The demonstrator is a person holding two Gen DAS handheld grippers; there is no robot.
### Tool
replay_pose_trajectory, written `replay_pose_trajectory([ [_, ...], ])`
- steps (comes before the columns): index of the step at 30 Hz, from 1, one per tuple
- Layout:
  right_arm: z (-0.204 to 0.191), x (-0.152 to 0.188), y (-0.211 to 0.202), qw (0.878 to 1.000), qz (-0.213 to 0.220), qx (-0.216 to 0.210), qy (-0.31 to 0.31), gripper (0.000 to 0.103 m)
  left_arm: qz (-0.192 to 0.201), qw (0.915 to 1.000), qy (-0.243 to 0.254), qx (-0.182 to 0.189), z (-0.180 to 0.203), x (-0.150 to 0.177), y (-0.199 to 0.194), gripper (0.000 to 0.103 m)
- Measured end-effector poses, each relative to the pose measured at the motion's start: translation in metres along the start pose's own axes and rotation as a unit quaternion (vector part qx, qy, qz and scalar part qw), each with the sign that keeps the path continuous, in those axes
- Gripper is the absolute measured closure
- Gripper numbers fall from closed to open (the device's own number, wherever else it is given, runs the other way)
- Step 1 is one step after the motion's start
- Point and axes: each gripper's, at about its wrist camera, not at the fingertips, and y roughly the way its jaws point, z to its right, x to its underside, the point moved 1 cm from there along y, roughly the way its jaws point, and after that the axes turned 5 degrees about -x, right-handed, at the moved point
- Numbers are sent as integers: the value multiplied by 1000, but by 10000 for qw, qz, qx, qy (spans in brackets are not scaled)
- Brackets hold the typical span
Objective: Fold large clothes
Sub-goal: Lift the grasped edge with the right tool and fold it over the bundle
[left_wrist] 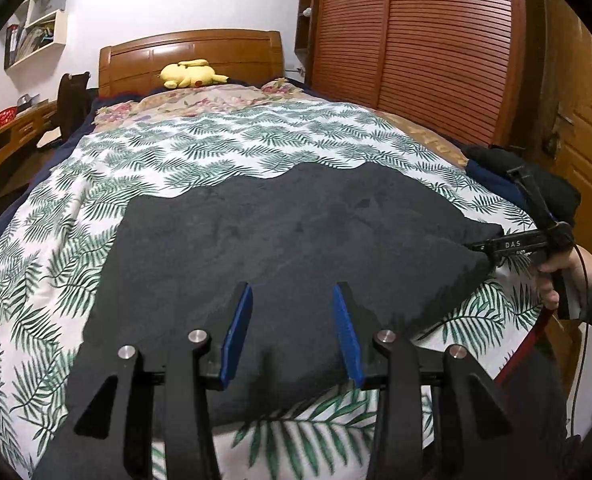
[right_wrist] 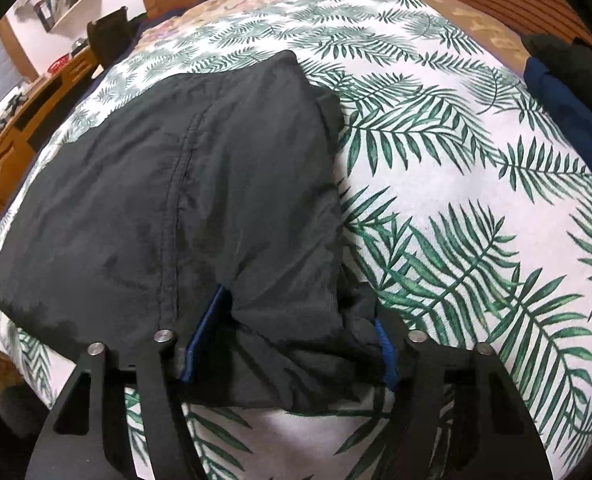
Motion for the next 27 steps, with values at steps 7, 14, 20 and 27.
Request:
replay_pose_trajectory([
  [7, -10, -3, -7, 9999, 129, 75, -33, 75, -7, 9997, -184, -132, -27, 8, -10, 63],
  [14, -43, -23, -45, 9970, 694, -83, -320, 86, 8, 9987, -393, -315, -57, 18, -20, 63],
  [20, -121, -57, -79, 9867, 1178, -294, -1078, 89, 106, 9972, -586, -450, -80, 21, -33, 63],
  [27, -245, -82, -80, 9629, 1291, -753, -2248, 91, 203, 9950, -779, -587, -103, 26, -45, 63],
])
